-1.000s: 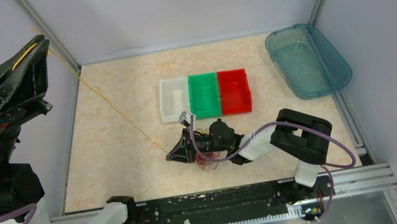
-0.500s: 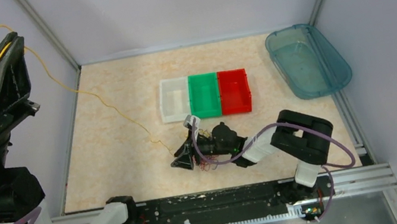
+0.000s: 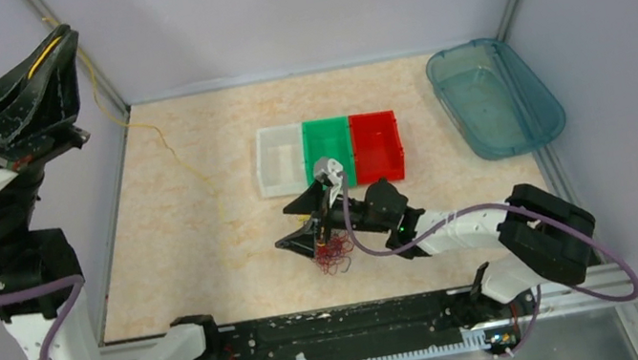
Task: Untangle the cables
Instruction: Untie the cable, then place the cable in the bin.
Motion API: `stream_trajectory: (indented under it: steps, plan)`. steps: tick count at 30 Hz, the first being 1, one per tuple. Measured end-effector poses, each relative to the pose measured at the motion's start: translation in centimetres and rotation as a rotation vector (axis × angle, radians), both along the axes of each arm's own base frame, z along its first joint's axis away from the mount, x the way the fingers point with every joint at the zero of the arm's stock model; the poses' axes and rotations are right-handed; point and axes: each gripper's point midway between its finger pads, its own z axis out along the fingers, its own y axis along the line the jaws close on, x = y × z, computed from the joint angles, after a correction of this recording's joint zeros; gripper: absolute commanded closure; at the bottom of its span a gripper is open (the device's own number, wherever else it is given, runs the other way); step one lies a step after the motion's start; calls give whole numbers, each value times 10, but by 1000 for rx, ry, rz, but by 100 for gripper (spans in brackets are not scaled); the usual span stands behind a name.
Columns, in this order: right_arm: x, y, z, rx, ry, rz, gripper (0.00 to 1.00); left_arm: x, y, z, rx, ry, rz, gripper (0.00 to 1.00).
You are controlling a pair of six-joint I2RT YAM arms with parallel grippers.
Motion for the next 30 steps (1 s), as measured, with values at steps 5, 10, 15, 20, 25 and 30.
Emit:
stream_trajectory:
  steps: [5, 10, 15, 20, 25, 30]
  plan:
    - [23, -16, 6, -4, -6, -67, 1, 31, -2, -2, 1, 18, 7, 100]
    - [35, -26, 14, 11, -30, -117, 1, 53, -3, -2, 1, 31, 9, 100]
    - [40, -28, 5, -16, -20, -150, 4, 65, -4, -3, 2, 32, 11, 100]
    - [43, -32, -10, -47, 5, -179, 7, 67, -4, 1, 2, -1, 17, 100]
    - [49, -35, -11, -48, 11, -216, 7, 79, -5, 4, 5, -22, 24, 100]
    - [50, -43, -16, -56, 20, -249, 8, 102, -7, 0, 6, -11, 24, 100]
